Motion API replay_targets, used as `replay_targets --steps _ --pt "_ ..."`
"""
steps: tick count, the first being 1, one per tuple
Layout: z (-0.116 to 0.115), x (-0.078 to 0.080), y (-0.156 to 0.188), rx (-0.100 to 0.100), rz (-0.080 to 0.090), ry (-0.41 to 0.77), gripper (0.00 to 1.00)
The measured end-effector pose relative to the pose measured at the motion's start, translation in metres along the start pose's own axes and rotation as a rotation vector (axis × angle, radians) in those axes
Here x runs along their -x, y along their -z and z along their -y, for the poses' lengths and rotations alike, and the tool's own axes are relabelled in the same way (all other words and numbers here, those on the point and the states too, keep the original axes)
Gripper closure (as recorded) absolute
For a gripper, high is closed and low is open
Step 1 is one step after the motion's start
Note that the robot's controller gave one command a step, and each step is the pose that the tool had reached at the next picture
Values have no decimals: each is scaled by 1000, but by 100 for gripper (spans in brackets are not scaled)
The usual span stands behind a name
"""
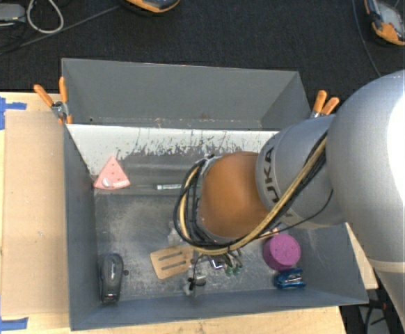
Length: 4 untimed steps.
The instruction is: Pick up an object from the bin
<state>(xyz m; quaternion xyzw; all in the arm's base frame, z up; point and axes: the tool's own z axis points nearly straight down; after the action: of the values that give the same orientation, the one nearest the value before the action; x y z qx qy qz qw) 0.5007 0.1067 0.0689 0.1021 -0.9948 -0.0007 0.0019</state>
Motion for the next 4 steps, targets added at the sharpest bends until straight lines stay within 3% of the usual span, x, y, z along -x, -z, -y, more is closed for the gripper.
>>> replay_targets --steps 1,2,4 --pt "8 1 -1 -1 4 9 0" --pt "2 1 0 0 1 2 100" --pt "2 0 8 1 0 0 100"
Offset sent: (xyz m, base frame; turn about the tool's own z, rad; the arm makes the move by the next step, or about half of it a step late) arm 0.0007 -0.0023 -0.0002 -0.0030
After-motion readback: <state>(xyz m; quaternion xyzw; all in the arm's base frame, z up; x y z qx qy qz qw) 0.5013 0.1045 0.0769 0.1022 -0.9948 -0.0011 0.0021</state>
